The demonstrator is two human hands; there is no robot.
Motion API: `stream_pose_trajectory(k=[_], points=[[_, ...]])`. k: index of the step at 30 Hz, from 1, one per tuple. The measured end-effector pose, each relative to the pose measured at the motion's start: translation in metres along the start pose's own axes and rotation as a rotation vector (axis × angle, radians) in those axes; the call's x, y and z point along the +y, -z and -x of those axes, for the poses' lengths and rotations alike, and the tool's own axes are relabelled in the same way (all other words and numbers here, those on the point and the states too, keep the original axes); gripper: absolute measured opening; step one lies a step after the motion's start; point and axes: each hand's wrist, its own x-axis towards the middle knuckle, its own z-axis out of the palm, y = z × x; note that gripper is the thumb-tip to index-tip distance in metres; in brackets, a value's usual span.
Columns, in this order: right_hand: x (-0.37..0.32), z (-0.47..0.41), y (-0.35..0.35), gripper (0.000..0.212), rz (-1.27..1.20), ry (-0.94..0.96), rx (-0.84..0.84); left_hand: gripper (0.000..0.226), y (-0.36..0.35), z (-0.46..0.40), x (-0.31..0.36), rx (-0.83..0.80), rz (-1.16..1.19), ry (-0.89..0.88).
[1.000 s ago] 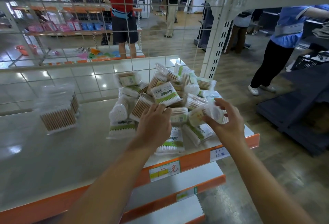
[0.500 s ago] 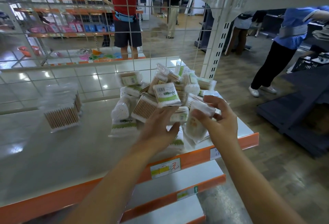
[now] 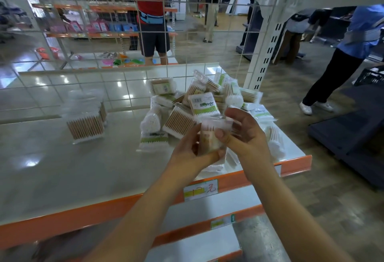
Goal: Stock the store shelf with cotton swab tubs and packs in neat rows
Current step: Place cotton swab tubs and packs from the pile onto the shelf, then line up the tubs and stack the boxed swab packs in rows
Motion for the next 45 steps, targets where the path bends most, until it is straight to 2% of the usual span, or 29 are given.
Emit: stream_pose_trajectory(k=[6, 13, 19, 25, 28, 31, 33, 35, 37, 40, 45], points=[[0.011, 0.01, -0.011, 0.05, -0.058, -0.097, -0.052, 0.058, 0.012, 0.001, -0.011, 0.095, 0.116, 0.047], [0.019, 0.013, -0.02, 0.046, -0.046, -0.074, -0.06, 0.062, 0.02, 0.007, -0.022, 0.112, 0.126, 0.058], [0.026, 0.013, -0.033, 0.057, 0.083, -0.054, -0.108, 0.06, 0.031, 0.013, -0.031, 0.118, 0.041, 0.029], [0.026, 0.005, -0.069, 0.062, 0.21, 0.047, -0.185, 0.065, 0.064, 0.024, -0.025, 0.216, -0.21, -0.007], [0.026, -0.003, -0.099, 0.061, 0.217, 0.094, -0.229, 0.074, 0.097, 0.039, -0.019, 0.248, -0.518, -0.048], [0.03, -0.012, -0.135, 0.06, 0.246, 0.15, -0.287, 0.075, 0.137, 0.058, -0.015, 0.253, -0.88, 0.036], [0.031, -0.015, -0.16, 0.062, 0.191, 0.148, -0.325, 0.07, 0.164, 0.073, -0.014, 0.289, -1.002, 0.072], [0.031, -0.013, -0.186, 0.06, 0.16, 0.15, -0.367, 0.068, 0.191, 0.088, -0.012, 0.322, -1.05, 0.116], [0.035, -0.008, -0.212, 0.058, 0.167, 0.152, -0.403, 0.075, 0.216, 0.103, -0.012, 0.35, -1.079, 0.182], [0.045, 0.005, -0.248, 0.058, 0.175, 0.163, -0.45, 0.066, 0.25, 0.127, -0.014, 0.368, -1.114, 0.261], [0.072, 0.024, -0.305, 0.059, 0.217, 0.148, -0.514, 0.085, 0.296, 0.159, -0.026, 0.426, -1.102, 0.263]])
